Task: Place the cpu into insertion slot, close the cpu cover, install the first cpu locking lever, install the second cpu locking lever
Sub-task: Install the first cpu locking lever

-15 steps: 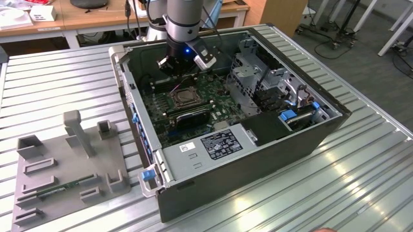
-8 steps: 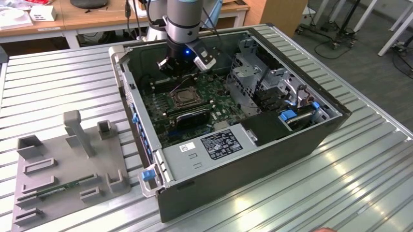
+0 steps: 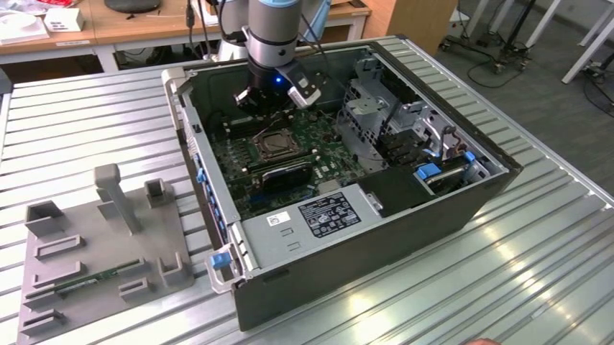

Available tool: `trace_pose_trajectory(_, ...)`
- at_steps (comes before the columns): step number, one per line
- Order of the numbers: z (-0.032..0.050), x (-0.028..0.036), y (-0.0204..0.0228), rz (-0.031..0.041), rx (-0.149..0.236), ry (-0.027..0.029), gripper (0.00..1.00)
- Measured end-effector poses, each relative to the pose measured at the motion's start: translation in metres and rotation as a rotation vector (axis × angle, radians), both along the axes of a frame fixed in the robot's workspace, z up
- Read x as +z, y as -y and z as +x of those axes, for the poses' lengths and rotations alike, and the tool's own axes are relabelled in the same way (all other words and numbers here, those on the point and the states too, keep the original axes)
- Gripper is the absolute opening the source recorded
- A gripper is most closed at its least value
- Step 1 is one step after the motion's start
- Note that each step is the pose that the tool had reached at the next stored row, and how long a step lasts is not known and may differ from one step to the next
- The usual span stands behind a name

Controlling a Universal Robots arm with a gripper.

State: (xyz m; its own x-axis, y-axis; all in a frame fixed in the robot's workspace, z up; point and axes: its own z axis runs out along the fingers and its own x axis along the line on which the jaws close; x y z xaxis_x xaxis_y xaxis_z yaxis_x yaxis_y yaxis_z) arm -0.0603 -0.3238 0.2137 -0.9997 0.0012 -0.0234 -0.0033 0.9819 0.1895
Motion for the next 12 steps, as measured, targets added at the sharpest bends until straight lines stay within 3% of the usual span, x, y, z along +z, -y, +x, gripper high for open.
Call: trace_pose_trajectory(12, 0.0039, -0.0029, 0.0000, -0.0001, 0.000, 0.0000, 0.11)
